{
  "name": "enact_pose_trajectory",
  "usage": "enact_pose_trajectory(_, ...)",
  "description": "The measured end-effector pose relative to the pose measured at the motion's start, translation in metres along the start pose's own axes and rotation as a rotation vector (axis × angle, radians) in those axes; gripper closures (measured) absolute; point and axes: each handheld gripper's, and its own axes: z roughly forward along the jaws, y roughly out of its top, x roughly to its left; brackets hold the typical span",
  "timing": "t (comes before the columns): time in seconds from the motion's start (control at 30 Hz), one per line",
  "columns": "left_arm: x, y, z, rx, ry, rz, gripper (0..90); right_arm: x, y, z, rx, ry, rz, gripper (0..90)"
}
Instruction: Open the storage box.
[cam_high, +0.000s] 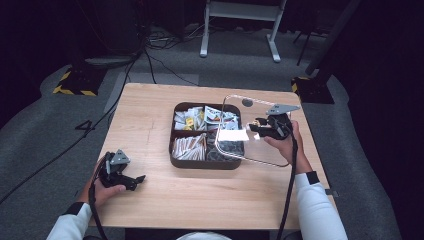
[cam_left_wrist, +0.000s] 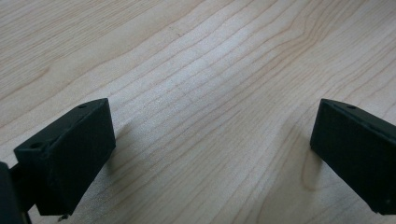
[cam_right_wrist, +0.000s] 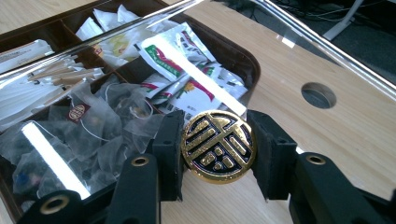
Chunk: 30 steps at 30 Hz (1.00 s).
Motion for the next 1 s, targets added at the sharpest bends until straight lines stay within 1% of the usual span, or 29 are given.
enact_pose_trajectory(0.1, 0.0, 0.0, 0.0, 0.003, -0.003, 0.001, 0.2, -0.003, -0.003, -0.004, -0.005, -0.006, 0.006, 59.5)
enact_pose_trajectory(0.13, 0.0, 0.0, 0.0, 0.003, -0.003, 0.001, 0.2, -0.005, -0.006, -0.008, -0.009, -0.012, 0.013, 59.6)
enact_pose_trajectory(0.3, 0.0, 0.0, 0.0, 0.0, -0.001, -0.001, 0.2, -0.011, -0.012, -0.013, -0.007, -0.021, 0.025, 59.6)
enact_pose_trajectory(0.4, 0.0, 0.0, 0.0, 0.001, -0.001, -0.003, 0.2, -0.013, -0.014, -0.015, -0.003, -0.03, 0.023, 59.5)
enact_pose_trajectory(0.53, 0.0, 0.0, 0.0, 0.001, -0.001, -0.003, 0.2, -0.016, -0.019, -0.02, -0.004, -0.039, 0.034, 59.5)
enact_pose_trajectory(0.67, 0.0, 0.0, 0.0, 0.001, -0.001, -0.003, 0.2, -0.02, -0.024, -0.024, 0.006, -0.059, 0.031, 59.5)
enact_pose_trajectory(0.87, 0.0, 0.0, 0.0, 0.0, 0.0, -0.001, 0.2, -0.027, -0.032, -0.028, 0.011, -0.068, 0.048, 59.5)
enact_pose_trajectory(1.0, 0.0, 0.0, 0.0, 0.002, -0.002, 0.0, 0.2, -0.032, -0.037, -0.032, 0.01, -0.064, 0.051, 59.5)
